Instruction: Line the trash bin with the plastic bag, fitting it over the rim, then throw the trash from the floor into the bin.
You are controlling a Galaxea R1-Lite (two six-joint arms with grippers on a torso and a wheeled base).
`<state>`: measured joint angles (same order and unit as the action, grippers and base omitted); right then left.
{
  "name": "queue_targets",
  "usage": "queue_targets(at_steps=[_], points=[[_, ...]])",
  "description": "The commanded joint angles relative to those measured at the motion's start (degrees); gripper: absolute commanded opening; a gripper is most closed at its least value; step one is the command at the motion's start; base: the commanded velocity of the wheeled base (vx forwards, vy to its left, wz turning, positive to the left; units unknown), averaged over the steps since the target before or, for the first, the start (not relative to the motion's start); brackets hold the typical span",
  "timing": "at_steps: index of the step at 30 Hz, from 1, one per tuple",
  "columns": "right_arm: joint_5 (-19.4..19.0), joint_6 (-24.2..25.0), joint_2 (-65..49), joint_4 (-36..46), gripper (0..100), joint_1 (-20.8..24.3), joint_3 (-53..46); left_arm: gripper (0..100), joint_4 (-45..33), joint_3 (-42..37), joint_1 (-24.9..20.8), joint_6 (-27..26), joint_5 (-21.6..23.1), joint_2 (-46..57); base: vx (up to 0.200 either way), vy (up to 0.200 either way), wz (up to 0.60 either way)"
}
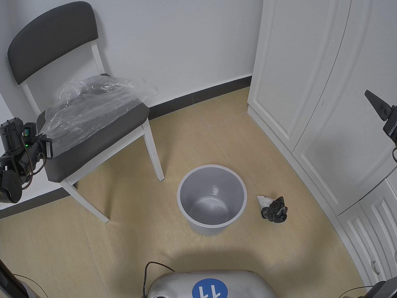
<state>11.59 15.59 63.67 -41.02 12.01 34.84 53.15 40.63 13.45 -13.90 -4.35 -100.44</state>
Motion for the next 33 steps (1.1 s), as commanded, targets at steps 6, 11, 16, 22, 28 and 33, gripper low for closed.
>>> queue_targets(at_steps=[6,11,16,22,28,33], points=[[0.01,0.05,0.58,0.06,100,0.12,-0.12,0,0.55,-2.57,5.89,-0.69,2.59,-0.11,0.0,0.0,0.0],[0.01,0.14,1.1,0.06,100,0.21,-0.39,100,0.64,-3.72,5.63,-0.78,2.77,-0.55,0.0,0.0,0.0],[0.01,0.23,1.1,0.06,100,0.21,-0.56,100,0.64,-3.54,5.98,-1.4,2.77,-0.64,0.0,0.0,0.0],[0.01,0.23,1.46,0.06,100,0.21,-0.91,100,0.64,-7.23,6.5,-4.65,4.26,2.53,0.0,0.0,0.0],[-0.08,0.05,0.66,0.06,100,0.21,-1.0,100,0.2,-12.68,6.42,-11.15,10.77,7.98,0.0,0.0,0.0],[-1.13,0.14,0.58,0.06,100,0.12,-1.09,100,0.02,-12.07,3.34,-13.17,11.73,10.09,0.0,0.0,0.0]])
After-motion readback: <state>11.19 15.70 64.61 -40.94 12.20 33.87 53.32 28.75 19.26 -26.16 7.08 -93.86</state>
